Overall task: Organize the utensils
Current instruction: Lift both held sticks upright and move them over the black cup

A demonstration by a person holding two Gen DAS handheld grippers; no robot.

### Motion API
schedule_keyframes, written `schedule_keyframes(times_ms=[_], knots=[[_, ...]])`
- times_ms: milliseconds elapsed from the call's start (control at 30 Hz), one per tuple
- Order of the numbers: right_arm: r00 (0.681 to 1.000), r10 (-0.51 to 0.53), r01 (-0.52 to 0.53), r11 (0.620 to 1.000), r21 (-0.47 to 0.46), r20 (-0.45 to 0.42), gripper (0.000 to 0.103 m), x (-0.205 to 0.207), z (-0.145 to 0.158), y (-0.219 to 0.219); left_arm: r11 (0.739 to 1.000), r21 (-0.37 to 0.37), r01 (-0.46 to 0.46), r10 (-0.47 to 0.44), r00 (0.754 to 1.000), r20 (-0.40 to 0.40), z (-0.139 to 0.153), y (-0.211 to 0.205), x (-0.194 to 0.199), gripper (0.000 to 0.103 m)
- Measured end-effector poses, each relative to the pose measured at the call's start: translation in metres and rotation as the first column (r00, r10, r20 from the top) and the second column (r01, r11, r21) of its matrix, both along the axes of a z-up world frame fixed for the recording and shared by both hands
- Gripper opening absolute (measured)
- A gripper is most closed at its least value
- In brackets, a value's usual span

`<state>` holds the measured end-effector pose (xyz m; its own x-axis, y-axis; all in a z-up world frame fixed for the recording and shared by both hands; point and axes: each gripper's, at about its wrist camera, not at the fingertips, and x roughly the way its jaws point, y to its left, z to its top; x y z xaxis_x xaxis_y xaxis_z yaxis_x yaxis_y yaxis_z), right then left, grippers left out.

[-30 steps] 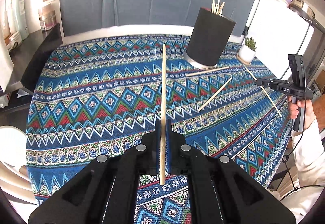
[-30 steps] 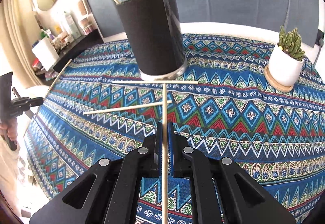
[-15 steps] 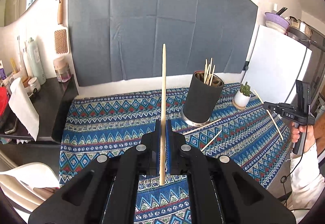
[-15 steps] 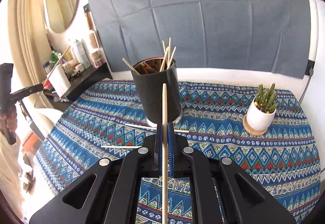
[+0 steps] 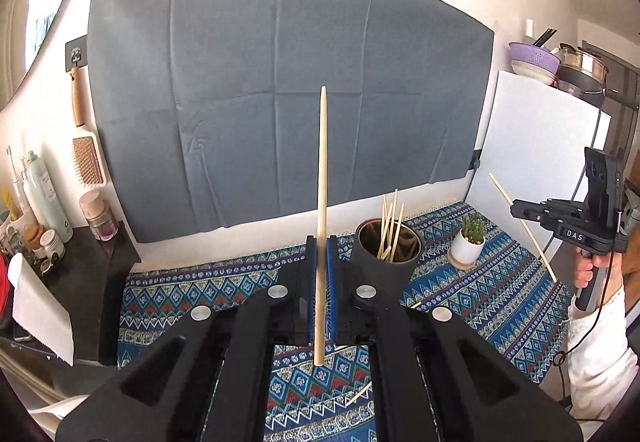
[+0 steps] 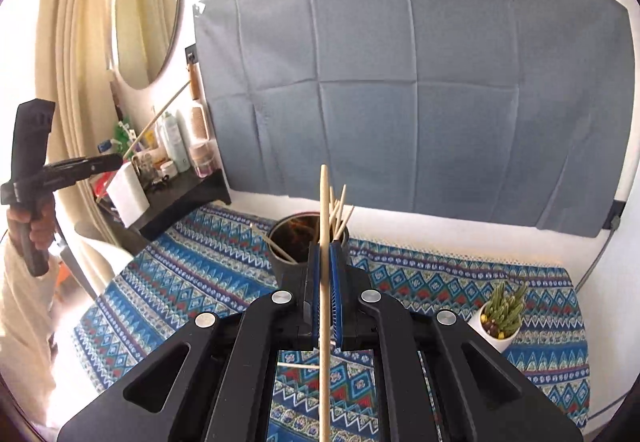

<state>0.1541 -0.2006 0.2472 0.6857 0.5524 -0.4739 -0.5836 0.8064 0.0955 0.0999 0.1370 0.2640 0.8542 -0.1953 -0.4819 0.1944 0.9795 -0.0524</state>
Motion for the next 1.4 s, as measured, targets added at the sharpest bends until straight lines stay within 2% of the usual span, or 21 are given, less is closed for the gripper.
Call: schedule_keyframes(times_ms=[300, 500, 633, 767, 867, 1033, 1100, 1233, 1333, 1400], knots=[[0.999, 0.032, -0.034, 0.998, 0.052, 0.034, 0.005, 0.045, 0.026, 0.02, 0.996, -0.038, 0.08, -0.079, 0.996, 0.028, 0.016, -0.025, 0.061, 0.005], [0.998, 0.064, -0.064, 0.995, 0.079, 0.01, 0.005, 0.081, 0.021, 0.043, 0.984, -0.131, 0.12, -0.115, 0.993, 0.039, 0.002, -0.031, 0.104, 0.005], [0.997, 0.077, -0.076, 0.986, 0.148, 0.0, 0.005, 0.103, 0.014, 0.05, 0.98, -0.146, 0.139, -0.132, 0.989, 0.06, -0.013, -0.038, 0.127, 0.005], [0.999, 0.038, -0.042, 0.954, 0.296, 0.019, 0.005, 0.125, 0.007, 0.042, 0.973, -0.12, 0.196, -0.18, 0.975, 0.128, -0.031, -0.051, 0.137, 0.005], [0.999, 0.001, -0.018, 0.926, 0.378, 0.046, 0.005, 0.135, 0.0, 0.038, 0.966, -0.137, 0.218, -0.192, 0.964, 0.182, -0.048, -0.057, 0.144, 0.005], [0.993, 0.003, -0.065, 0.857, 0.511, 0.119, 0.005, 0.138, -0.01, 0.034, 0.951, -0.18, 0.251, -0.194, 0.939, 0.284, -0.066, -0.061, 0.146, 0.005], [0.988, 0.006, -0.086, 0.844, 0.53, 0.152, 0.005, 0.137, -0.014, 0.037, 0.946, -0.199, 0.258, -0.186, 0.929, 0.32, -0.073, -0.06, 0.146, 0.005], [0.975, -0.007, -0.116, 0.839, 0.532, 0.224, 0.005, 0.132, -0.027, 0.05, 0.952, -0.209, 0.221, -0.13, 0.918, 0.375, -0.09, -0.061, 0.144, 0.005], [0.978, -0.011, -0.113, 0.814, 0.57, 0.21, 0.005, 0.137, -0.041, 0.055, 0.952, -0.22, 0.211, -0.098, 0.895, 0.435, -0.103, -0.064, 0.14, 0.005], [0.977, -0.039, -0.093, 0.809, 0.581, 0.21, 0.005, 0.14, -0.05, 0.057, 0.943, -0.238, 0.234, -0.105, 0.885, 0.455, -0.112, -0.066, 0.139, 0.005]])
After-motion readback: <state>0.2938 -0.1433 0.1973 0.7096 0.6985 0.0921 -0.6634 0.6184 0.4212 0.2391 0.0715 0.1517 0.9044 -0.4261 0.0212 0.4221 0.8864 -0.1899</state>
